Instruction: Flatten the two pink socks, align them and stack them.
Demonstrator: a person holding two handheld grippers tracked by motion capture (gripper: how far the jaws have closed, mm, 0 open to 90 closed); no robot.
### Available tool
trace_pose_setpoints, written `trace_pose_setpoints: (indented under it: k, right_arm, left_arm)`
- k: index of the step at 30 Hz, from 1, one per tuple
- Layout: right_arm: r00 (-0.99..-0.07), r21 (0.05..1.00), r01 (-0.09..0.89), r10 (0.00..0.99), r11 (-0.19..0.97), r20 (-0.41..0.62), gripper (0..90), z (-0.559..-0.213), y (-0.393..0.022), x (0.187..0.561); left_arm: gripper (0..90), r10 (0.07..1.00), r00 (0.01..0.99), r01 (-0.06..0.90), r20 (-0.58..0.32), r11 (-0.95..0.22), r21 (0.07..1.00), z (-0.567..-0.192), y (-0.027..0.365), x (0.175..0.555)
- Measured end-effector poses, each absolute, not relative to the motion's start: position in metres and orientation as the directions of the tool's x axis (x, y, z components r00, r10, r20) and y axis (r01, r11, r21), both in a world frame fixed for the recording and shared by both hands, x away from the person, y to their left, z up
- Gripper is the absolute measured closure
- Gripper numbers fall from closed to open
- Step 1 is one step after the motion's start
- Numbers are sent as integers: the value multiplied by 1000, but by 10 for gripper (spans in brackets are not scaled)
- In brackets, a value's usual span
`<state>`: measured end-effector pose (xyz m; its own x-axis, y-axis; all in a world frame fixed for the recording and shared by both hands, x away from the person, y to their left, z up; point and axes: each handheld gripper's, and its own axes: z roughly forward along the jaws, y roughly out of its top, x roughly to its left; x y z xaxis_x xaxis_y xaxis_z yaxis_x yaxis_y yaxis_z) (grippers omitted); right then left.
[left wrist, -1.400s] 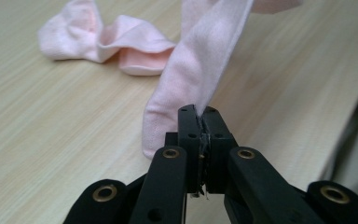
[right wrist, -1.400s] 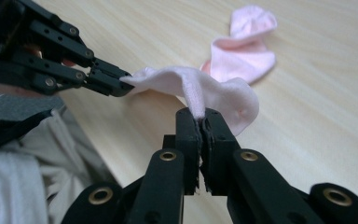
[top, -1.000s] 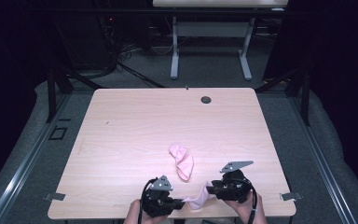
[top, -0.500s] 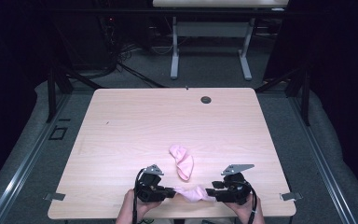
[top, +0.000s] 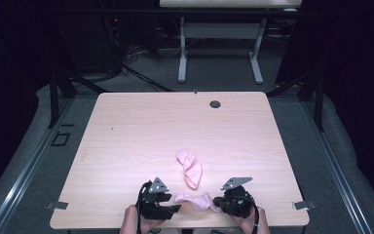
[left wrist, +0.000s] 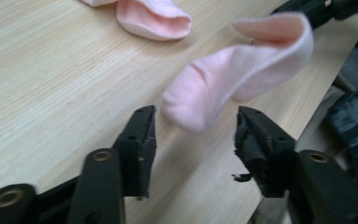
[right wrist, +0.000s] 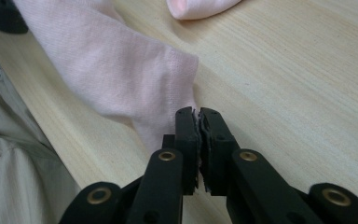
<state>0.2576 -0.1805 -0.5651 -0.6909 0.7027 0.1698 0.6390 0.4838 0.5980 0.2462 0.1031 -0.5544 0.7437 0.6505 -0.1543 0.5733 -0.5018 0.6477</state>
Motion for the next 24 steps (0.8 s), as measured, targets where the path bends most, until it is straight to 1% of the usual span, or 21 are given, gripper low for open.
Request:
trace_pose_setpoints:
  k: [1,4,6,7,9,10,11,12,13,15,19,21,24]
  right_arm:
    - [-689,602,639,704,479,172,872,-566,-181,258]
    - [-680,609,640,714,468,167,882,-566,-181,256]
    - [-669,621,646,721,443,181,885,-567,-181,256]
    - [-664,623,649,725,437,182,886,-567,-182,256]
    - [-658,629,650,730,426,186,887,-568,-183,256]
    - [-654,632,652,732,419,189,887,-568,-183,256]
    - [-652,631,651,736,421,181,888,-568,-184,256]
    - [-649,632,651,739,419,179,888,-568,-185,256]
    - [-644,635,653,744,413,178,888,-568,-186,256]
    - [-623,639,660,763,395,171,889,-568,-188,255]
    - [-594,645,664,790,379,148,889,-569,-189,256]
    - [-586,646,662,799,379,132,889,-569,-187,258]
    - [-566,651,668,814,361,130,885,-568,-186,262]
  left_arm:
    - [434,650,750,554,-121,-517,652,-557,102,241]
    - [429,664,748,498,-14,-547,673,-564,97,233]
    - [490,665,746,463,27,-547,697,-566,93,232]
    - [524,658,752,440,44,-550,710,-566,92,233]
    - [647,639,766,412,62,-564,716,-565,89,236]
    - [710,630,774,403,60,-564,721,-565,88,238]
    - [796,622,781,401,54,-566,720,-564,87,240]
    - [849,617,786,402,47,-567,719,-563,87,242]
    - [872,612,791,421,13,-560,714,-560,89,244]
    - [880,614,788,458,-42,-539,707,-554,94,246]
    - [881,600,760,582,-248,-459,672,-542,106,256]
    - [881,601,735,624,-314,-420,658,-541,111,263]
    - [872,616,694,670,-374,-360,650,-543,116,276]
